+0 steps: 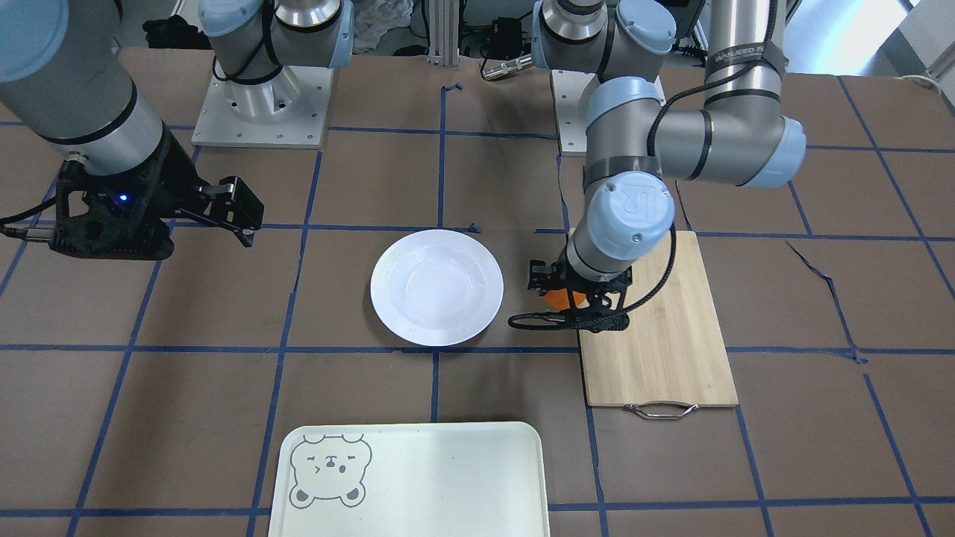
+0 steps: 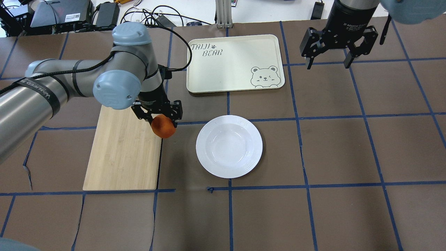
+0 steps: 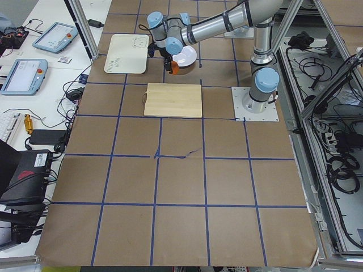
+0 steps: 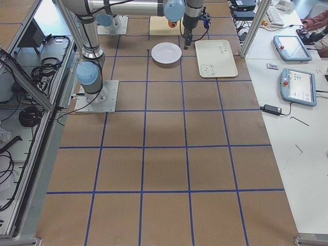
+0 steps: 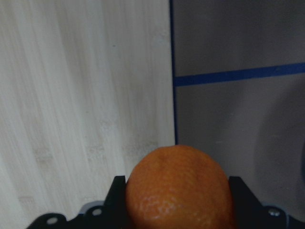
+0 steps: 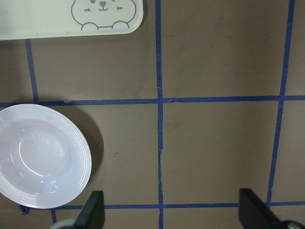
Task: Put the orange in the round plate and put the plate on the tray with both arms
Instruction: 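Carry the orange with the left gripper and release it onto the white plate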
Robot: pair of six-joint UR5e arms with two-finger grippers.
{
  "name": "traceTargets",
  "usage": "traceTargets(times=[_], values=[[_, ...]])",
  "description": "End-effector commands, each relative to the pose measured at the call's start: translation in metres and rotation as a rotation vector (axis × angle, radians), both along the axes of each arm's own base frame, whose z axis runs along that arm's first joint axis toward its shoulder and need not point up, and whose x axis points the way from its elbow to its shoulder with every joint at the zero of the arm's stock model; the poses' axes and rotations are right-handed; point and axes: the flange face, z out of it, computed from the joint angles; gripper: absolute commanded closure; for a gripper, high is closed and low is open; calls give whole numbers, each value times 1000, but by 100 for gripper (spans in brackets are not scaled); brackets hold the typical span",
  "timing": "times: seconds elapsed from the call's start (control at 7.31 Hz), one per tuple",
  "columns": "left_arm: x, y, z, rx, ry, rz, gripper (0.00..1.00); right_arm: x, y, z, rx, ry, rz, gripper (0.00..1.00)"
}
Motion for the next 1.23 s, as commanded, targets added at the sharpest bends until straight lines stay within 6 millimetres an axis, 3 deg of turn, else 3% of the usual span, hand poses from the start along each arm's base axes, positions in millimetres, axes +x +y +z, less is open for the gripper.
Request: traceTargets(times=[0.0, 0.14, 0.41, 0.55, 0.68, 0.82, 1.09], values=[[-107, 40, -13, -66, -50, 141, 92, -1, 0, 0, 2, 1, 0, 0], [-135, 49, -27, -75, -13, 195, 91, -1, 0, 0, 2, 1, -5, 0], [-154, 50, -53, -36, 28, 211, 90, -2, -1, -1, 3, 1, 1, 0], [-154, 51, -66, -28, 15, 193, 50, -2, -1, -1, 3, 1, 1, 0], [-154, 50, -69, -25, 13, 188, 1, -2, -1, -1, 3, 1, 1, 0], [-154, 48, -62, -39, 23, 181, 0, -2, -1, -2, 5, 1, -2, 0], [-140, 42, -17, -84, 59, 154, 0, -2, -2, -3, 6, 3, -8, 0]])
